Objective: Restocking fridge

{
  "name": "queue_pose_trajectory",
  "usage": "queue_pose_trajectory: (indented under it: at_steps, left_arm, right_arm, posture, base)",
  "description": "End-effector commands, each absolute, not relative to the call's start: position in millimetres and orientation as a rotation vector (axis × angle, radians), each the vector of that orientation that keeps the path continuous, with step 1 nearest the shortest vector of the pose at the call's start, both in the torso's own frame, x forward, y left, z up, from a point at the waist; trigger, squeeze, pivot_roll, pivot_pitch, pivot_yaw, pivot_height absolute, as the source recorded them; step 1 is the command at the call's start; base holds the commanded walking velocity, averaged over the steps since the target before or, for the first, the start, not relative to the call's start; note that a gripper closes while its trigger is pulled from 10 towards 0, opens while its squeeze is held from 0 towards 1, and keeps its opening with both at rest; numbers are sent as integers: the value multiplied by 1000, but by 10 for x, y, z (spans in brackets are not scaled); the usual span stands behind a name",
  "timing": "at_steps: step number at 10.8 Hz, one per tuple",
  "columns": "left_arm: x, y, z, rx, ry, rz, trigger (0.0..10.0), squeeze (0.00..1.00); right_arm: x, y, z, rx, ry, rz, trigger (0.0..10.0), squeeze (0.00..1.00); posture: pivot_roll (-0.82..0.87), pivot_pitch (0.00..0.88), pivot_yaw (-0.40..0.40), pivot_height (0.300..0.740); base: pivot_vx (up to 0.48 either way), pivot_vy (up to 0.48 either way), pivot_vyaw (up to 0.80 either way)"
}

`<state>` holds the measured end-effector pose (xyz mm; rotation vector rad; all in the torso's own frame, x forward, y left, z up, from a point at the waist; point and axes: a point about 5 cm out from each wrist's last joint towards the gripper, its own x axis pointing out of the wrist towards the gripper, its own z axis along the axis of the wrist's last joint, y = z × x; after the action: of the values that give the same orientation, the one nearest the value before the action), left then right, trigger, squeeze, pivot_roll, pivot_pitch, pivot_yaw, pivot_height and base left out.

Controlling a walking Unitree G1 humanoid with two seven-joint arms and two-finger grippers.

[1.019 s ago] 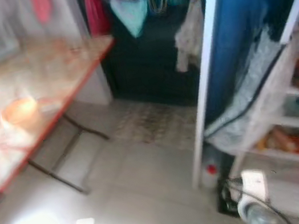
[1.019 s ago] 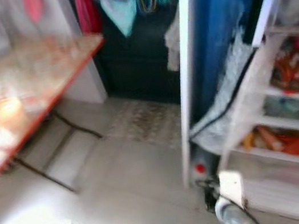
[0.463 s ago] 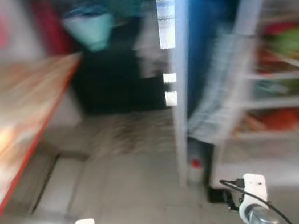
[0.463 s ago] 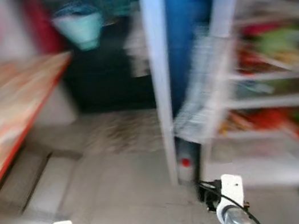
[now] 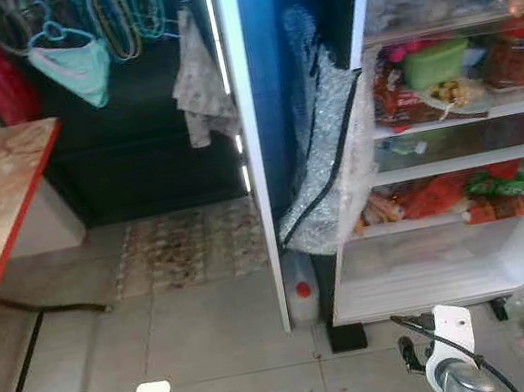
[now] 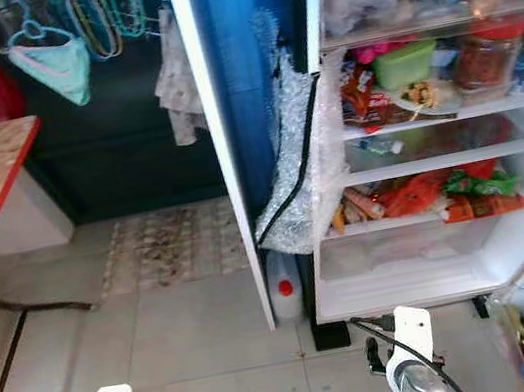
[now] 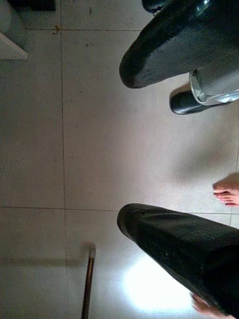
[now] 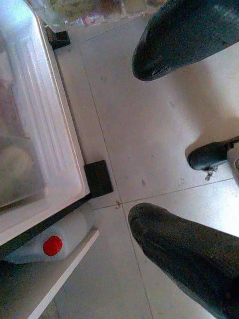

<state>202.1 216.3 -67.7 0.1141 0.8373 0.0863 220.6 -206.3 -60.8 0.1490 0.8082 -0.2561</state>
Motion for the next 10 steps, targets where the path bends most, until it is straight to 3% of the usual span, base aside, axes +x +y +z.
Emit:
queue_pose_trajectory:
  at_steps: [1, 2, 10]
  left_arm:
    - [1979, 2202, -695, 114, 859, 92, 10000, 0]
    - [1983, 2207, -691, 120, 857, 90, 10000, 0]
    - [1895, 2308, -715, 153, 884, 96, 10000, 0]
  right_arm:
    - [2211, -2017, -615, 149, 816, -238, 10000, 0]
    - [2215, -2010, -613, 148, 813, -231, 10000, 0]
    - [2151, -1951, -657, 166, 818, -245, 10000, 0]
  posture:
    - [81, 13, 78, 740]
    - [85, 12, 78, 740]
    - [77, 16, 111, 740]
  base:
    - [0, 480, -763]
    - [0, 420, -763]
    - [0, 0, -763]
